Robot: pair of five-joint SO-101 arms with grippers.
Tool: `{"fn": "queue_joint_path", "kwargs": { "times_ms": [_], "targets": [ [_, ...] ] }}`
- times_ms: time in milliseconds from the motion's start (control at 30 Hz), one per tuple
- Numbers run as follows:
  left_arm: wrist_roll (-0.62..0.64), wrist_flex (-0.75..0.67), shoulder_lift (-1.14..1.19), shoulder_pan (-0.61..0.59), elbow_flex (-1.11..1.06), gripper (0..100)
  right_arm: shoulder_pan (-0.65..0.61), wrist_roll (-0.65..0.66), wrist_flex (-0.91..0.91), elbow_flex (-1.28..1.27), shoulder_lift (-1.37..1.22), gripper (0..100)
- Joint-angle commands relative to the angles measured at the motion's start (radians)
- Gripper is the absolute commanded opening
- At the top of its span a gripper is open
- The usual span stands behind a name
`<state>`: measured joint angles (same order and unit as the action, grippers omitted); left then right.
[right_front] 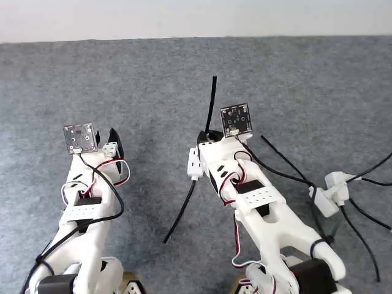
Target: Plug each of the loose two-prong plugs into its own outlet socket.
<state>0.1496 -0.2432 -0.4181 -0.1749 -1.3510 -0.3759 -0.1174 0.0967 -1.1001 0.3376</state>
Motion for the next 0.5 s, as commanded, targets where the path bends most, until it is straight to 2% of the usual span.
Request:
{"fn": "queue_joint_path", "kwargs": {
  "times_ms": [0, 467],
  "targets": [
    [0.009, -0.025, -0.026, -0.006, 0.005, 12, -0.008, -0.005, 0.025, 0.069, 0.002, 0.9],
    [0.009, -0.025, -0.026, -0.006, 0.005, 12, -0.036, -0.005, 0.025, 0.104, -0.004, 0.9]
  ]
}}
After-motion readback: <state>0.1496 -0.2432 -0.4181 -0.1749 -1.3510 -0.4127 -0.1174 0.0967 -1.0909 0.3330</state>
